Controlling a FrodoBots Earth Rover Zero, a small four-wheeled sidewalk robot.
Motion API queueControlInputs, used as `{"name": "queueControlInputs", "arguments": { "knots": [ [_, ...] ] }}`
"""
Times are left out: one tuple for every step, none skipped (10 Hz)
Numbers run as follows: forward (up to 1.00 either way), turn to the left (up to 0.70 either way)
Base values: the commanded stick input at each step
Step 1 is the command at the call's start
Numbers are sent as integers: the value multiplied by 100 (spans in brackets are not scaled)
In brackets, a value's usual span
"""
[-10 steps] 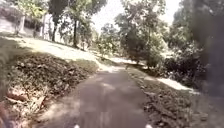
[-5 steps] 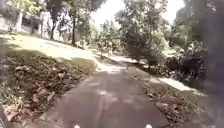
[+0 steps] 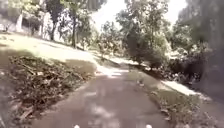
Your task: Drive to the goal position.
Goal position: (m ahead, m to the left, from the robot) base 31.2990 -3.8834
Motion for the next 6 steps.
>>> {"name": "queueControlInputs", "arguments": {
  "knots": [
    [100, 0],
    [100, 0],
    [100, 0],
    [100, 0],
    [100, 0],
    [100, 0]
  ]
}}
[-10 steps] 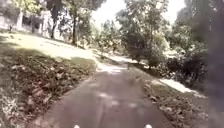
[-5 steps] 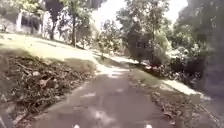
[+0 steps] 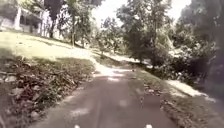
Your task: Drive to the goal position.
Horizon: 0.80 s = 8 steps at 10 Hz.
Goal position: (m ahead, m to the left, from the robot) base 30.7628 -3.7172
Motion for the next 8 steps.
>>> {"name": "queueControlInputs", "arguments": {
  "knots": [
    [100, 0],
    [100, 0],
    [100, 0],
    [100, 0],
    [100, 0],
    [100, 0],
    [100, 0],
    [100, 0]
  ]
}}
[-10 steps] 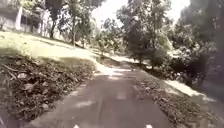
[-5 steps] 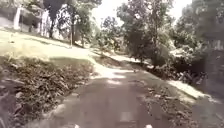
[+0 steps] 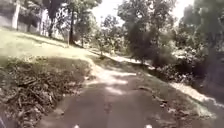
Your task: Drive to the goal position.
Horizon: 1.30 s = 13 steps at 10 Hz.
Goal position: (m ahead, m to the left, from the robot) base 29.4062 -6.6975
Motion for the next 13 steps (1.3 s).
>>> {"name": "queueControlInputs", "arguments": {
  "knots": [
    [100, 0],
    [100, 0],
    [100, 0],
    [100, 0],
    [100, 0],
    [100, 0],
    [100, 0],
    [100, 0],
    [100, 0],
    [100, 0],
    [100, 0],
    [100, 0],
    [100, 0]
  ]
}}
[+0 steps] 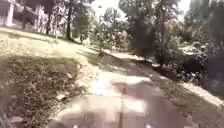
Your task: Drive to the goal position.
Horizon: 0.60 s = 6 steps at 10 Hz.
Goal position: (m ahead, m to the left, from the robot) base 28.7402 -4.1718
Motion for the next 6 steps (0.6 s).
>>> {"name": "queueControlInputs", "arguments": {
  "knots": [
    [100, 0],
    [100, 0],
    [100, 0],
    [100, 0],
    [100, 0],
    [100, 0]
  ]
}}
